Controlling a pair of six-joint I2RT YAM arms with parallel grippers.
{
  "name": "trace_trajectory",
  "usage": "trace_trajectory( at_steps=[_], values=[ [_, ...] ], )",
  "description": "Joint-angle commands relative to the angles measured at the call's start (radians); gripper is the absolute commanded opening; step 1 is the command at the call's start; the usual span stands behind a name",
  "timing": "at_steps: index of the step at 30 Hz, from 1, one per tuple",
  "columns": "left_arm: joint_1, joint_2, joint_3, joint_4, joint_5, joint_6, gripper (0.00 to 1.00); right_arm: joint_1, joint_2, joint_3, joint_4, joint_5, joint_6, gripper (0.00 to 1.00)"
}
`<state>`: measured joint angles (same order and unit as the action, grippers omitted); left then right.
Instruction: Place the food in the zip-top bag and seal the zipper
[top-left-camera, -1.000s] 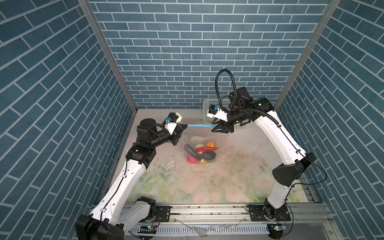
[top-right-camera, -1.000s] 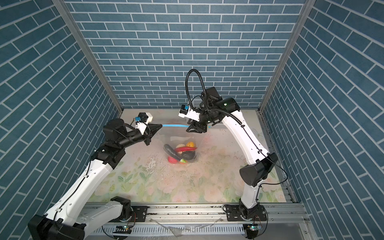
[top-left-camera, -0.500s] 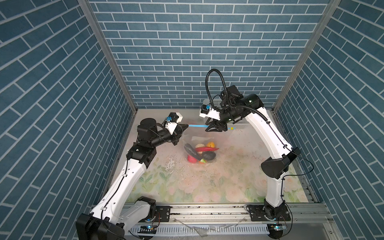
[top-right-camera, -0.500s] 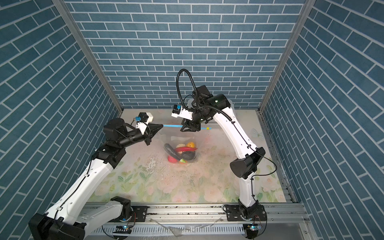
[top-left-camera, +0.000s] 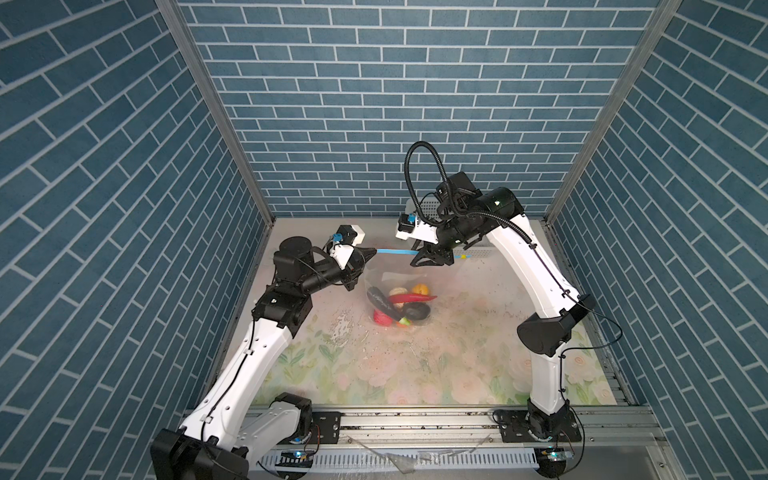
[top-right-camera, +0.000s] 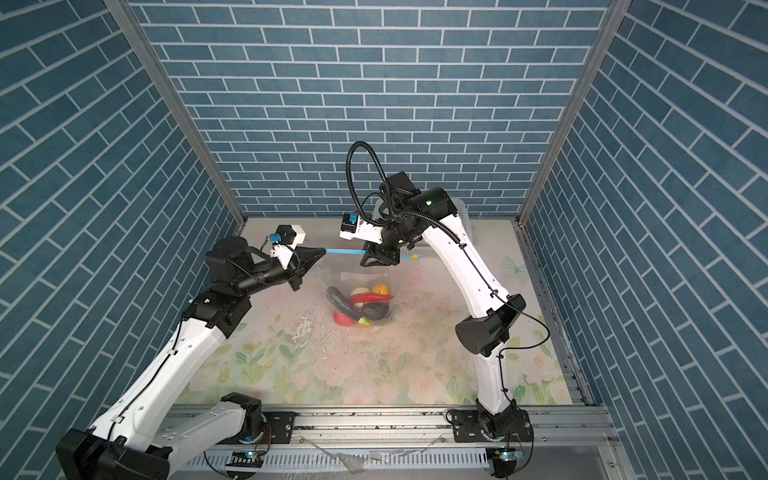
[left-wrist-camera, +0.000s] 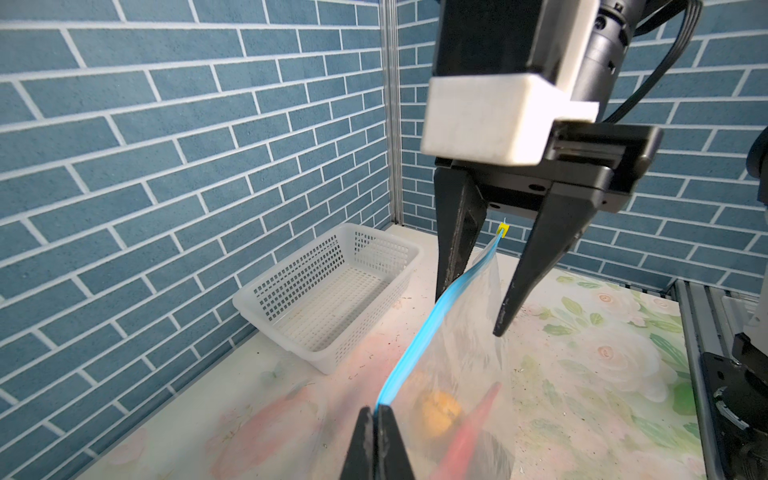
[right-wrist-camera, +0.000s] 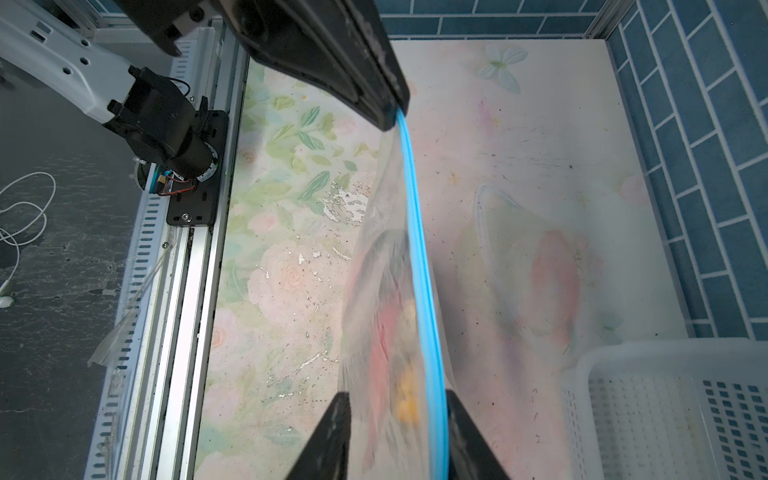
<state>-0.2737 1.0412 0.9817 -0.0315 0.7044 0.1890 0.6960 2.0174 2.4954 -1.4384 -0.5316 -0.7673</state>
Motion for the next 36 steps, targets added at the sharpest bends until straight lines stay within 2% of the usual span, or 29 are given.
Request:
trace_trajectory(
  at_steps=[1, 12, 34, 36],
  values=[
    [-0.002, -0.019, 0.002, 0.033, 0.009, 0.001, 0.00, 0.005, 0.003, 0.040, -0.053, 0.015, -0.034, 0.34],
    [-0.002, -0.027, -0.005, 0.031, 0.004, 0.004, 0.00, 0.004, -0.011, 0.043, -0.044, 0.024, -0.031, 0.16],
    [-0.001, -0.016, 0.000, 0.030, -0.003, 0.003, 0.00, 0.005, -0.027, 0.042, -0.042, 0.038, -0.023, 0.02],
    [-0.002, -0.015, 0.002, 0.028, -0.006, 0.003, 0.03, 0.004, -0.028, 0.043, -0.041, 0.038, -0.019, 0.01]
  ],
)
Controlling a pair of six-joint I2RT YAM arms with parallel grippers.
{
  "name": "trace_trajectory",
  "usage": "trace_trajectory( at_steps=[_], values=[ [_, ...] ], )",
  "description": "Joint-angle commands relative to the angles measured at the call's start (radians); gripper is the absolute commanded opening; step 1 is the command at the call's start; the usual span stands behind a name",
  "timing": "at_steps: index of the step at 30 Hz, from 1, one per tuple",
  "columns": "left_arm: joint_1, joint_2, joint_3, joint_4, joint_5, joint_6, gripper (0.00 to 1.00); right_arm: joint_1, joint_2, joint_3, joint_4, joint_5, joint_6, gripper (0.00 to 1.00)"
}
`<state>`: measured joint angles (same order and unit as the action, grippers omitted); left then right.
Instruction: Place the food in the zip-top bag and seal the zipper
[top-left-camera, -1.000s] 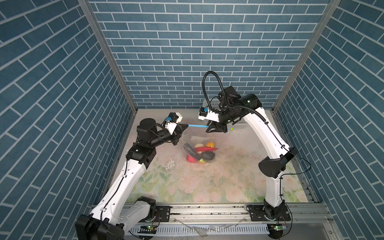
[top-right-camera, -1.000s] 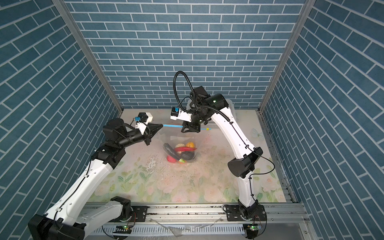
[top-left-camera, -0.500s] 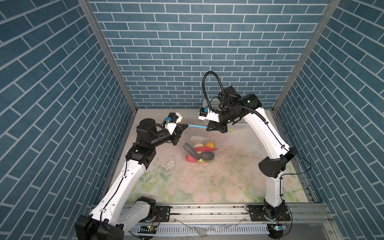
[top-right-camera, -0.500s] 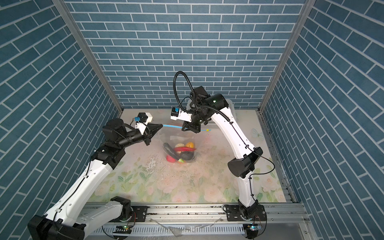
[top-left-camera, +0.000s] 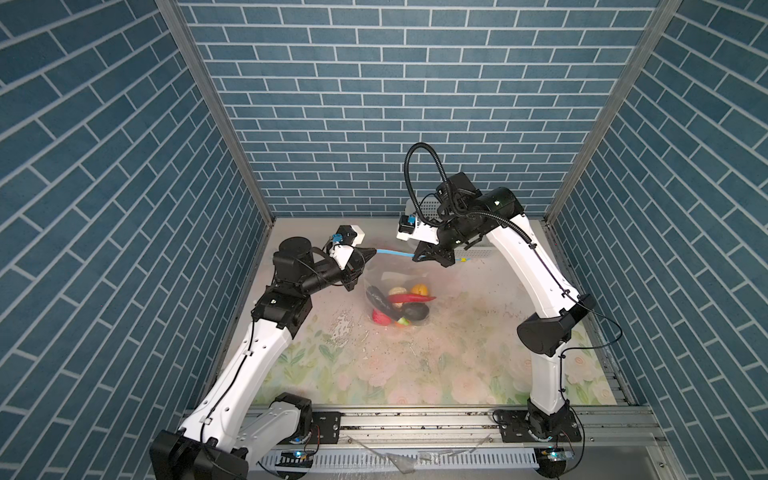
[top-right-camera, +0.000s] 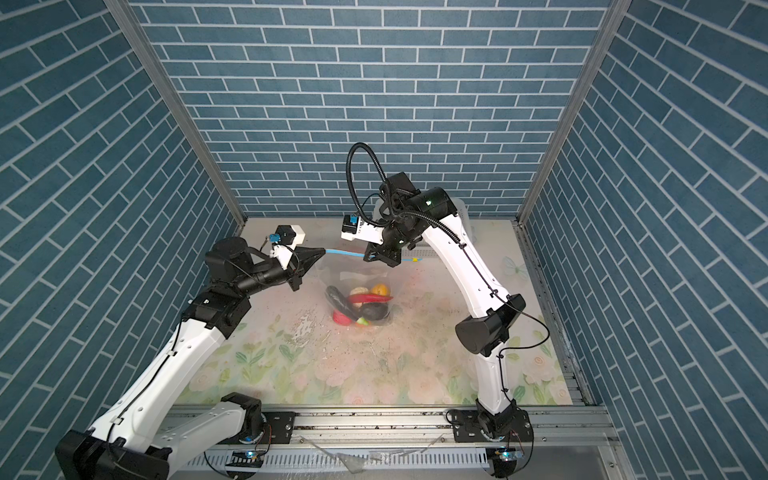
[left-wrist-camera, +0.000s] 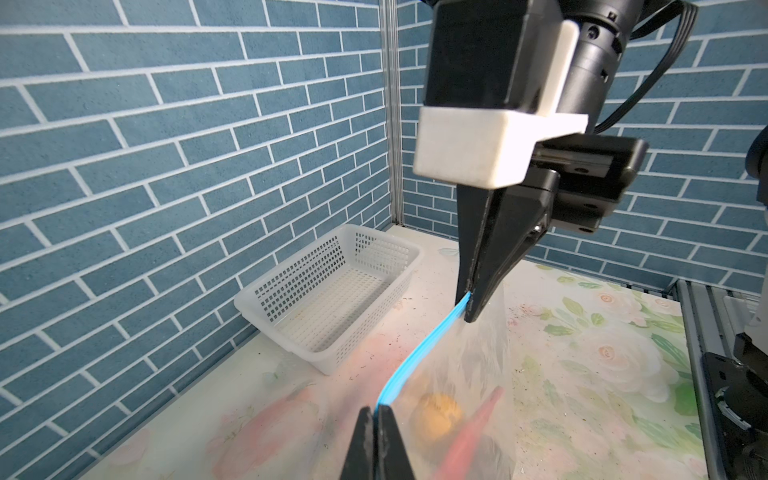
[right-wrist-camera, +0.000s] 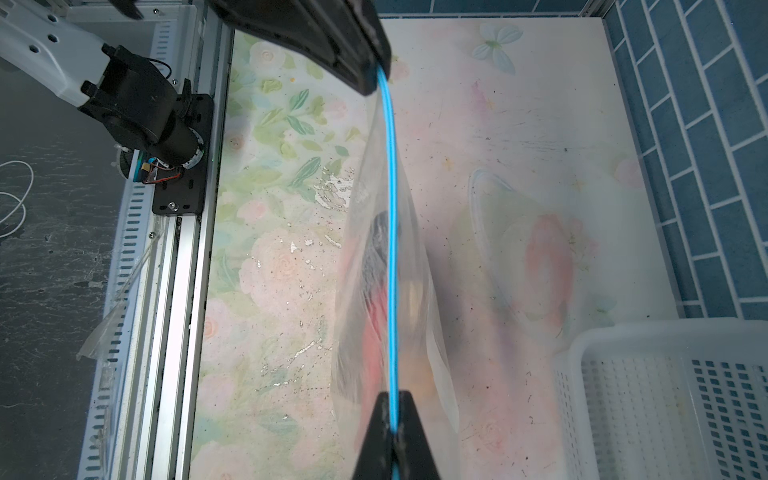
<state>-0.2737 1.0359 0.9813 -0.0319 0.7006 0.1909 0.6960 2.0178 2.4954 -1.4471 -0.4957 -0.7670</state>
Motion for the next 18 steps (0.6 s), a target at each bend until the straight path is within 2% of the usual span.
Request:
trace_trajectory(
  at_steps=[1, 3, 7, 10, 15, 17, 18],
  values=[
    [-0.002, -0.009, 0.002, 0.030, -0.003, 0.001, 0.07, 0.005, -0.030, 0.043, -0.032, 0.003, -0.018, 0.00],
    [-0.002, -0.011, 0.002, 0.029, -0.007, 0.001, 0.16, 0.005, -0.031, 0.042, -0.029, 0.006, -0.010, 0.00],
    [-0.002, -0.018, -0.001, 0.032, -0.037, -0.009, 0.47, 0.005, -0.034, 0.043, -0.022, 0.025, 0.019, 0.00],
    [-0.002, -0.039, -0.006, 0.033, -0.078, -0.026, 0.64, 0.006, -0.044, 0.043, -0.009, 0.057, 0.076, 0.00],
    [-0.002, -0.092, -0.038, 0.040, -0.177, -0.086, 0.91, 0.015, -0.083, 0.031, 0.054, 0.140, 0.296, 0.00],
    [-0.002, -0.109, -0.056, 0.044, -0.210, -0.116, 0.99, 0.027, -0.109, 0.004, 0.087, 0.200, 0.394, 0.00],
    [-0.002, -0.120, -0.063, 0.047, -0.224, -0.132, 0.99, 0.032, -0.119, -0.007, 0.101, 0.228, 0.446, 0.00]
  ],
)
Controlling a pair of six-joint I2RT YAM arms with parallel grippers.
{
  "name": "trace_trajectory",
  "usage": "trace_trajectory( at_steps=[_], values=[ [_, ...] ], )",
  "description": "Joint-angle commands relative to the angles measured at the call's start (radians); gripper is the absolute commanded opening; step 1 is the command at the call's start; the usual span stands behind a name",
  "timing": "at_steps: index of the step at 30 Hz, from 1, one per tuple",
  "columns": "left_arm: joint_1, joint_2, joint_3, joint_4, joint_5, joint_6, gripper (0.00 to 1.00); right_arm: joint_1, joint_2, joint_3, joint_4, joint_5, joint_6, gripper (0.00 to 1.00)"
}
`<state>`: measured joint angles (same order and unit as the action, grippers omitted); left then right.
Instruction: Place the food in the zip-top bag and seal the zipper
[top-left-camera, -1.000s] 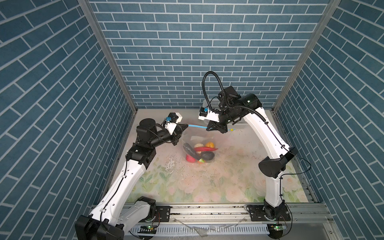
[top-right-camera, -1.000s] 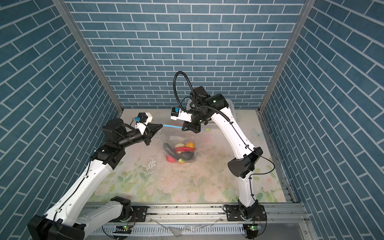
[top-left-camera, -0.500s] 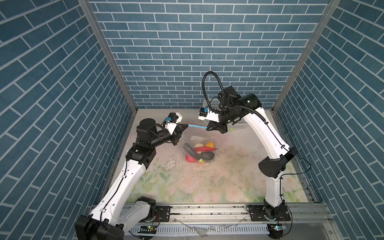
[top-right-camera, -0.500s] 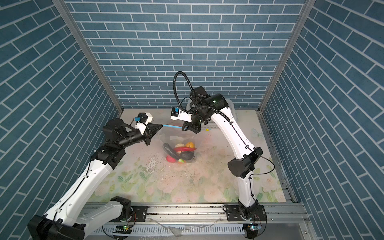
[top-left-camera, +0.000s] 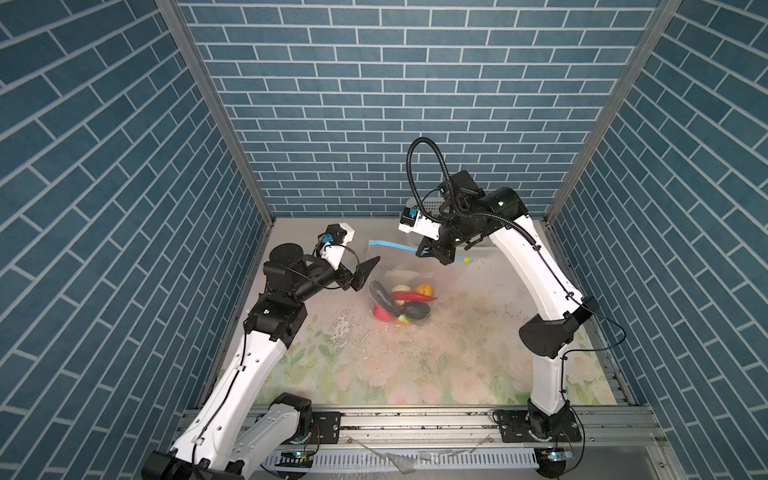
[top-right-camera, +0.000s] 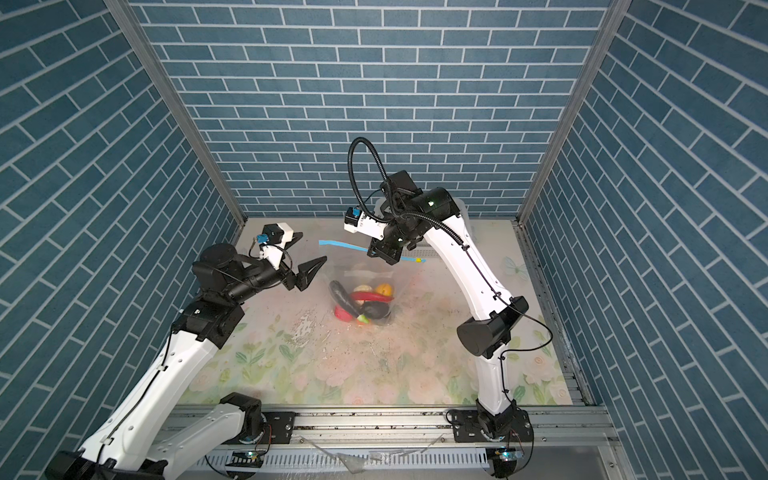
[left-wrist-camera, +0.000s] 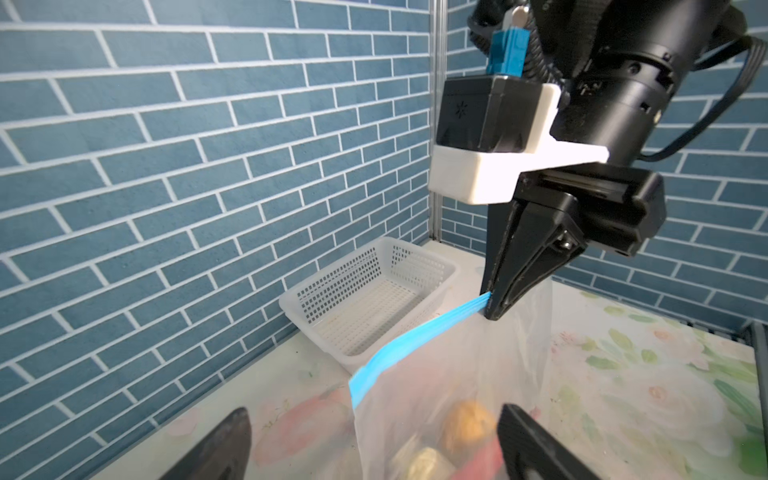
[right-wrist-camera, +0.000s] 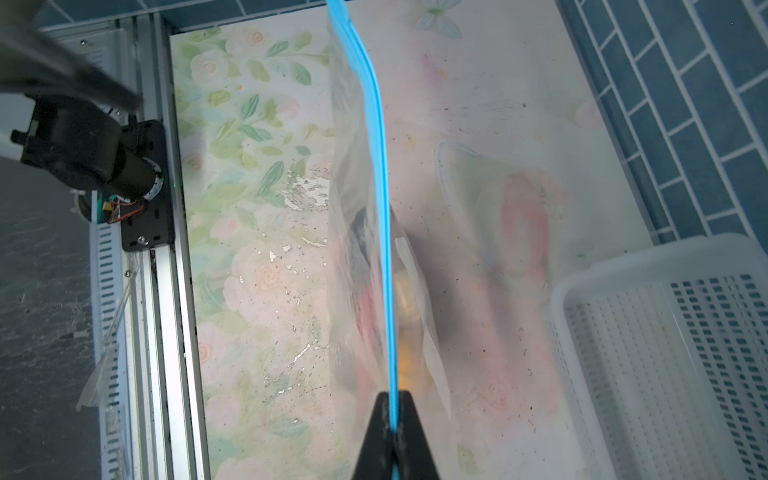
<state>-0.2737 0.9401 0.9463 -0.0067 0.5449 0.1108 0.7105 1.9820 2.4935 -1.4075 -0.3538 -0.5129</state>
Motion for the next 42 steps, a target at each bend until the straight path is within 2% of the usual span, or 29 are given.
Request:
trace_trajectory(
  at_steps=[1, 7, 11, 17, 22, 27, 32, 37, 42],
  values=[
    [-0.002, -0.033, -0.038, 0.024, -0.087, -0.070, 0.99, 0.022, -0.095, -0.016, 0.068, 0.111, 0.244, 0.00],
    [-0.001, -0.093, -0.089, 0.036, -0.223, -0.224, 0.99, 0.044, -0.184, -0.126, 0.152, 0.195, 0.479, 0.00],
    [-0.002, -0.107, -0.118, 0.040, -0.244, -0.337, 0.99, 0.049, -0.265, -0.255, 0.237, 0.254, 0.632, 0.00],
    [-0.002, -0.072, -0.113, -0.047, -0.317, -0.514, 0.99, 0.049, -0.402, -0.479, 0.454, 0.240, 0.823, 0.00],
    [-0.001, -0.012, -0.053, -0.205, -0.384, -0.564, 0.99, 0.050, -0.497, -0.661, 0.676, 0.216, 0.950, 0.00],
    [0.001, 0.004, -0.031, -0.256, -0.404, -0.569, 0.99, 0.064, -0.509, -0.780, 0.855, 0.162, 1.153, 0.00],
    [0.015, -0.013, -0.020, -0.299, -0.453, -0.569, 0.99, 0.100, -0.449, -0.738, 0.884, 0.181, 1.336, 0.00],
    [0.032, -0.033, -0.021, -0.332, -0.483, -0.566, 0.99, 0.159, -0.379, -0.682, 0.945, 0.219, 1.455, 0.00],
    [0.060, -0.059, -0.034, -0.349, -0.505, -0.560, 0.99, 0.214, -0.284, -0.584, 1.017, 0.189, 1.555, 0.00]
  ],
)
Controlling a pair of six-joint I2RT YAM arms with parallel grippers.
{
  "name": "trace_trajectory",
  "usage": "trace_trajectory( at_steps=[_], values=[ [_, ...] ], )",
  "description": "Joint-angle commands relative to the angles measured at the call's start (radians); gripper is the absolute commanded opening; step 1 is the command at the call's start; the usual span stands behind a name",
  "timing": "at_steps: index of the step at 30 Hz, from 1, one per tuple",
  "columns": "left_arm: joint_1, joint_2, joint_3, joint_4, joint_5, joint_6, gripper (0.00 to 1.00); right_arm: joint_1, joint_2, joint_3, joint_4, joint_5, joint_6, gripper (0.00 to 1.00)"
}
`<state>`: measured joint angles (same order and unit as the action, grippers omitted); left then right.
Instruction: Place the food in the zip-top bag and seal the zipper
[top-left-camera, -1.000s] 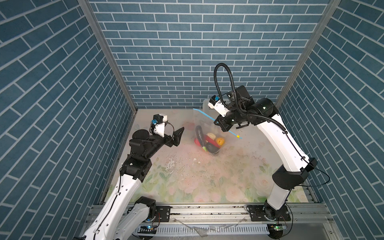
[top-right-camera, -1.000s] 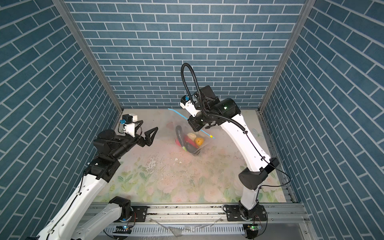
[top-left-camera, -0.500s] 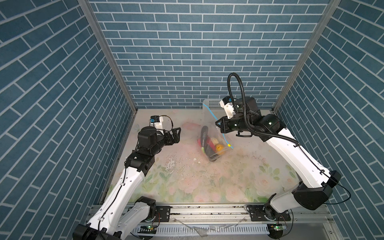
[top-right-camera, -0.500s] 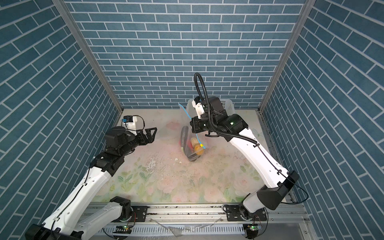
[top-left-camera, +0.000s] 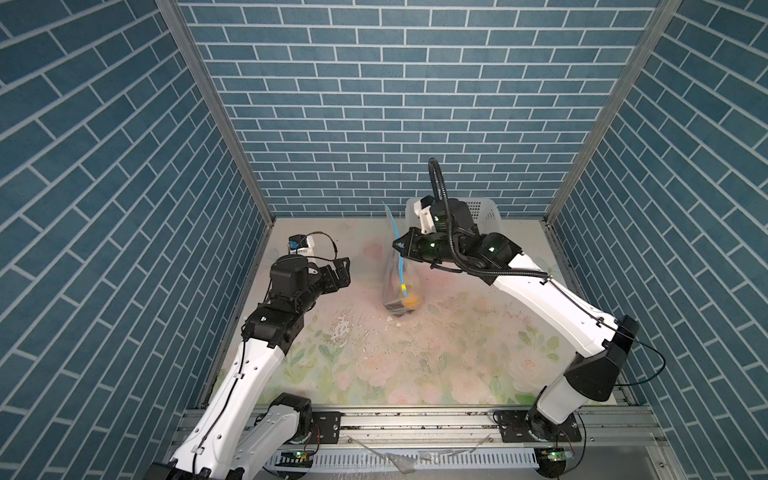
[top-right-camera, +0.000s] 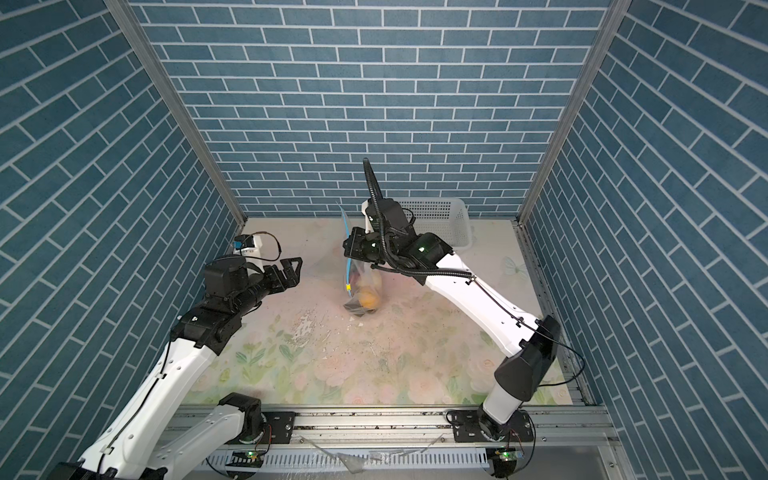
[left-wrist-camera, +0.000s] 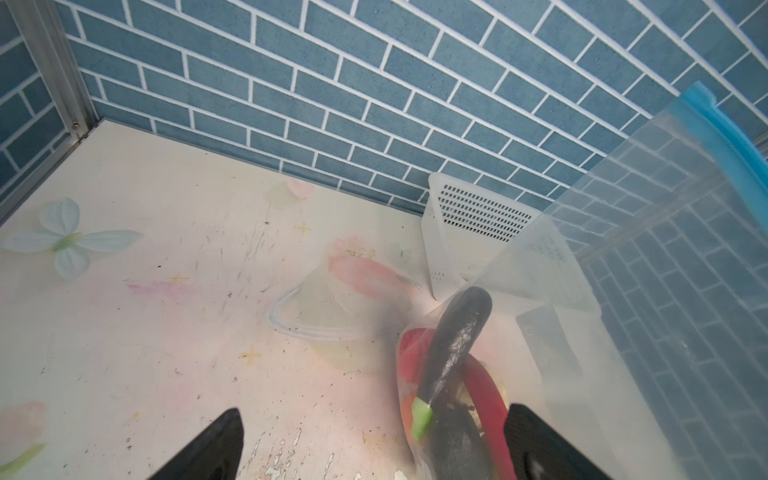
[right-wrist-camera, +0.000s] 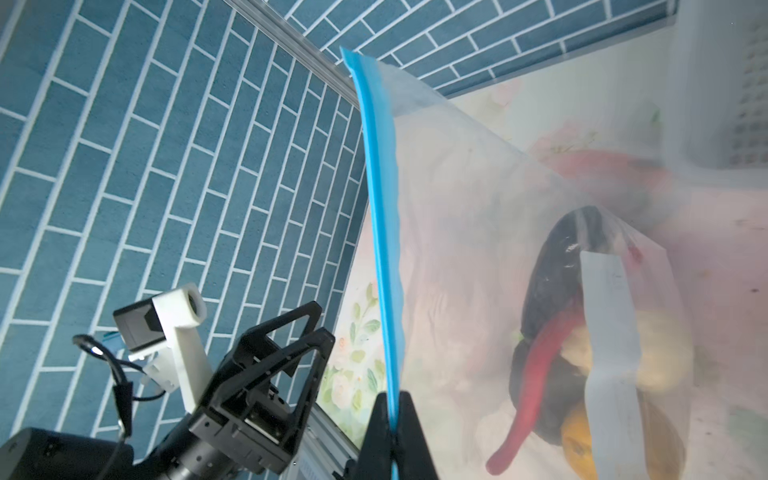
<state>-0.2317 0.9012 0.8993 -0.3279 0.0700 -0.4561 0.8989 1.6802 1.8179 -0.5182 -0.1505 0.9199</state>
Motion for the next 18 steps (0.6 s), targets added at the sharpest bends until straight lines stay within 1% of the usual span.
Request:
trace_trajectory(
  at_steps=[1, 4, 8, 15, 16, 18],
  values=[
    [0.025, -0.023, 0.012, -0.034, -0.037, 0.009, 0.99, 0.032, 0.026, 0.099, 0.142, -0.017, 0.142, 0.00],
    [0.044, -0.029, 0.010, -0.047, -0.047, 0.018, 0.99, 0.034, -0.003, 0.063, 0.175, 0.012, 0.174, 0.00],
    [0.055, -0.024, 0.005, -0.051, -0.053, 0.026, 0.99, 0.017, -0.111, -0.123, 0.192, 0.098, 0.176, 0.00],
    [0.054, 0.026, 0.009, -0.058, -0.037, 0.028, 0.99, -0.153, -0.349, -0.630, 0.255, 0.069, 0.292, 0.00],
    [0.054, 0.036, 0.008, -0.061, -0.037, 0.030, 0.99, -0.182, -0.378, -0.695, 0.267, 0.032, 0.298, 0.00],
    [0.054, 0.049, 0.006, -0.066, -0.033, 0.039, 0.99, -0.235, -0.429, -0.811, 0.282, 0.010, 0.301, 0.00]
  ],
)
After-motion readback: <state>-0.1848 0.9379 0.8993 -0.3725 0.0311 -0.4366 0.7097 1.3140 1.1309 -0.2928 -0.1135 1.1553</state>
